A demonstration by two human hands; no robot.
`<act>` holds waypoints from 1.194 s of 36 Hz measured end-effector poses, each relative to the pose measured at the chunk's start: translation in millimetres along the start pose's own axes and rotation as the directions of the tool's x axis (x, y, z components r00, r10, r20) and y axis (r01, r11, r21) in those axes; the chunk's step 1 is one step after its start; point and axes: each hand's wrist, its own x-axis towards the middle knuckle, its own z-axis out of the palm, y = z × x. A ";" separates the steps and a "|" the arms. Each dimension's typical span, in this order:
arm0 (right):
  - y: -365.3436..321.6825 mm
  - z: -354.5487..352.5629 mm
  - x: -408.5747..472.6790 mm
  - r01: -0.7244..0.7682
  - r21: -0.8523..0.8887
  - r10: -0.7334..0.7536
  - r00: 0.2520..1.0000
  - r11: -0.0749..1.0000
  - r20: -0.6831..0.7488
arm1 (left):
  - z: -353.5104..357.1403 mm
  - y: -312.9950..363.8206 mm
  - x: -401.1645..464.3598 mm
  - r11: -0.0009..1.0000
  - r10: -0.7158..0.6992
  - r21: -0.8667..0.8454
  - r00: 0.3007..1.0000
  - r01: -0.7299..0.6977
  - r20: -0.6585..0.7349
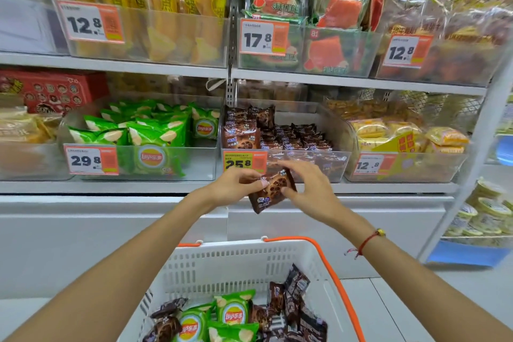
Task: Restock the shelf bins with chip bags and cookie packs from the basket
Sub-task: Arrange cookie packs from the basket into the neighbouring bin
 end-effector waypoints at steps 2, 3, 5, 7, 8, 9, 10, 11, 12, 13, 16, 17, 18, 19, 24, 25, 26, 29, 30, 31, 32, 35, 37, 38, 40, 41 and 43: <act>7.2 6.1 0.1 0.045 -0.022 -0.045 0.999 0.999 0.000 | -1.9 0.7 3.6 0.999 0.039 0.023 0.999 -0.039 0.003; 10.4 8.7 1.1 0.043 0.045 -0.043 0.999 0.998 0.009 | -3.8 1.2 5.5 0.998 0.055 0.044 0.999 -0.055 0.001; 12.6 11.9 3.9 0.021 0.196 -0.028 0.999 0.980 0.034 | -9.6 1.4 9.9 0.994 0.074 0.088 0.997 -0.072 -0.014; 13.9 14.5 10.4 0.009 0.282 -0.020 0.999 0.959 0.036 | -18.0 0.3 14.3 0.987 0.086 0.139 0.995 -0.078 -0.049; 13.2 15.0 14.9 0.007 0.310 -0.019 0.999 0.951 0.035 | -23.0 0.3 16.4 0.984 0.097 0.156 0.993 -0.085 -0.074; 12.3 15.0 20.2 0.001 0.327 -0.014 0.999 0.945 0.039 | -28.1 1.3 17.9 0.982 0.117 0.160 0.988 -0.100 -0.105; 10.6 14.4 26.5 -0.003 0.343 -0.010 0.999 0.939 0.036 | -34.0 1.8 19.9 0.981 0.135 0.156 0.979 -0.111 -0.150; 9.0 12.8 33.5 -0.009 0.361 0.001 1.000 0.933 0.020 | -40.8 2.1 22.4 0.982 0.145 0.147 0.967 -0.116 -0.211; 7.7 10.2 40.4 -0.020 0.386 0.023 1.000 0.922 -0.002 | -47.9 1.1 25.2 0.985 0.143 0.137 0.949 -0.108 -0.283; 6.6 6.7 46.8 -0.033 0.426 0.050 0.998 0.904 -0.029 | -55.2 -1.7 28.4 0.987 0.136 0.133 0.924 -0.093 -0.357; 8.4 -7.1 68.7 -0.049 0.505 0.123 0.986 0.862 -0.115 | -76.0 -11.6 41.4 0.984 0.103 0.175 0.837 -0.009 -0.537; 10.5 -12.2 76.2 -0.066 0.520 0.153 0.980 0.852 -0.127 | -81.3 -13.4 45.8 0.983 0.083 0.180 0.820 0.025 -0.567; 12.8 -17.7 84.3 -0.102 0.547 0.196 0.973 0.831 -0.117 | -85.3 -14.1 50.4 0.982 0.060 0.181 0.813 0.056 -0.579; 16.4 -23.0 92.7 -0.167 0.584 0.260 0.962 0.794 -0.078 | -87.5 -13.5 54.6 0.980 0.041 0.182 0.814 0.081 -0.580; 39.7 -37.3 136.5 -0.505 0.702 0.428 0.851 0.502 0.306 | -86.6 -18.9 72.5 0.965 0.026 0.238 0.857 0.114 -0.514; 43.6 -36.7 145.0 -0.526 0.685 0.441 0.839 0.504 0.319 | -86.1 -21.6 75.0 0.961 0.024 0.252 0.871 0.116 -0.491; 47.8 -34.1 154.2 -0.532 0.662 0.457 0.835 0.527 0.307 | -85.8 -24.4 77.8 0.958 0.019 0.260 0.881 0.119 -0.473; 58.5 -19.5 184.4 -0.506 0.575 0.498 0.847 0.644 0.187 | -85.7 -30.2 84.8 0.959 0.002 0.251 0.882 0.132 -0.471; 62.8 -13.1 196.9 -0.486 0.514 0.494 0.859 0.707 0.133 | -86.3 -31.0 86.8 0.960 0.001 0.246 0.878 0.133 -0.479; 67.4 -6.3 210.2 -0.464 0.430 0.477 0.875 0.774 0.085 | -87.0 -31.5 88.2 0.963 0.000 0.236 0.875 0.131 -0.484; 70.3 -0.2 222.3 -0.440 0.336 0.450 0.892 0.833 0.050 | -87.7 -31.9 89.0 0.968 -0.006 0.218 0.875 0.128 -0.485; 75.0 18.7 254.6 -0.320 0.121 0.321 0.947 0.940 0.016 | -89.3 -31.7 88.4 0.975 -0.035 0.175 0.876 0.135 -0.480; 76.3 32.0 270.5 -0.245 0.066 0.246 0.969 0.967 -0.011 | -89.5 -31.6 87.8 0.978 -0.034 0.165 0.874 0.129 -0.484; 76.1 37.6 276.3 -0.224 0.048 0.226 0.974 0.973 -0.028 | -89.5 -31.7 87.8 0.979 -0.030 0.162 0.874 0.123 -0.485; 79.7 47.2 284.4 -0.192 0.004 0.192 0.981 0.981 -0.033 | -90.6 -32.0 87.7 0.980 -0.030 0.156 0.874 0.120 -0.486; 83.1 50.3 286.8 -0.167 -0.038 0.166 0.986 0.985 -0.024 | -91.6 -32.8 88.0 0.981 -0.033 0.150 0.874 0.120 -0.484; 88.9 51.6 287.7 -0.101 -0.157 0.096 0.995 0.982 -0.036 | -93.3 -35.5 89.1 0.986 -0.041 0.125 0.878 0.113 -0.476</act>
